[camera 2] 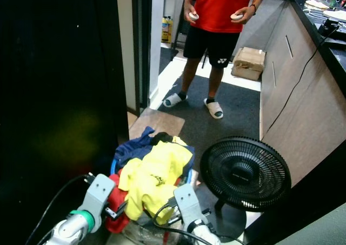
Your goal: Clothes washing
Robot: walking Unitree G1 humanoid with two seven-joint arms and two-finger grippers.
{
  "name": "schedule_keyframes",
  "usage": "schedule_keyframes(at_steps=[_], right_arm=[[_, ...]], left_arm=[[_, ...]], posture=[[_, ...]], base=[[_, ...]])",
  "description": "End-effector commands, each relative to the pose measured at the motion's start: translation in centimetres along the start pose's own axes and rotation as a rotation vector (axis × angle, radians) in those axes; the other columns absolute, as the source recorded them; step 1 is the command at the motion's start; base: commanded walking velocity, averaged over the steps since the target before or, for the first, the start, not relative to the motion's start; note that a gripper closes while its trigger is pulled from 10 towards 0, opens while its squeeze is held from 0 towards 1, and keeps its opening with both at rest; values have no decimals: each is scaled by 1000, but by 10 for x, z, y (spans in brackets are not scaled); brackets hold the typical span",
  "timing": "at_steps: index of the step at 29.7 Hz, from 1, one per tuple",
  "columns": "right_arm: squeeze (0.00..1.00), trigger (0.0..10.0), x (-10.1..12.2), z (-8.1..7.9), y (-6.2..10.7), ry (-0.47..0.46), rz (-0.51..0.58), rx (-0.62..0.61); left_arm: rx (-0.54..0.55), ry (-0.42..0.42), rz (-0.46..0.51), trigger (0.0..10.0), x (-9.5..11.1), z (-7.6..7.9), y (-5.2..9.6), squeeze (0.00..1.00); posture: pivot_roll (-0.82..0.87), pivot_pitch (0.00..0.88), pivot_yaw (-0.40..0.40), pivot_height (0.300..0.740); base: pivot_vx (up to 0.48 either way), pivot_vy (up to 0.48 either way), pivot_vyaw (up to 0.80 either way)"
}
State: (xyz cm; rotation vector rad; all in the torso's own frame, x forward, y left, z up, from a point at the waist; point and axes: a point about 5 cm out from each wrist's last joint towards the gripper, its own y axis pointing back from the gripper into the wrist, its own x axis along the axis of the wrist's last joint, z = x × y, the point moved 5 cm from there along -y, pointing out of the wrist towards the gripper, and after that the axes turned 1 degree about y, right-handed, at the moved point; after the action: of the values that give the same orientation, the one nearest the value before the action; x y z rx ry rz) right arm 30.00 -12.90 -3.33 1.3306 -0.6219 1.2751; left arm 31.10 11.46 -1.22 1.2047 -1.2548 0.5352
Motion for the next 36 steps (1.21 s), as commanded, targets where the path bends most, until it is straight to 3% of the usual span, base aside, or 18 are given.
schedule_keyframes(at_steps=[1,3,8,11,16,21,29,30,31,36], right_arm=[[0,10000,-4,4,2,0,-14,-14],[0,10000,-4,6,2,-1,-13,-17],[0,10000,16,16,-2,43,64,-34],[0,10000,24,18,-4,43,94,-46],[0,10000,44,41,-10,-25,146,-144],[0,10000,44,57,-11,-64,136,-207],[0,10000,56,45,-19,-26,157,-137],[792,10000,61,38,-21,-25,166,-107],[1000,10000,64,32,-23,-28,173,-79],[1000,10000,68,21,-25,-50,181,-25]], left_arm=[[-7,-3,2,10000,0,2,-1,0],[-8,-4,10,10000,2,3,-2,0],[-17,-49,136,10000,45,4,-10,0],[-31,-53,162,10000,56,7,-13,0],[-85,-99,194,10000,83,26,-28,0],[-103,-122,193,10000,92,39,-37,0],[-72,-78,177,10000,92,27,-38,0],[-63,-74,175,10000,90,23,-36,0],[-55,-75,173,10000,88,20,-35,0],[-36,-70,165,10000,82,17,-31,0]], posture=[[42,0,24,740],[42,0,24,740],[24,0,39,740],[24,0,39,740],[25,0,42,740],[23,0,49,740],[15,0,58,740],[25,0,54,740],[25,0,54,740],[49,0,33,740]], base=[[0,0,0],[0,0,0],[0,0,0],[0,0,0],[0,0,0],[0,0,0],[0,0,0],[0,0,0],[0,0,0],[0,0,0]])
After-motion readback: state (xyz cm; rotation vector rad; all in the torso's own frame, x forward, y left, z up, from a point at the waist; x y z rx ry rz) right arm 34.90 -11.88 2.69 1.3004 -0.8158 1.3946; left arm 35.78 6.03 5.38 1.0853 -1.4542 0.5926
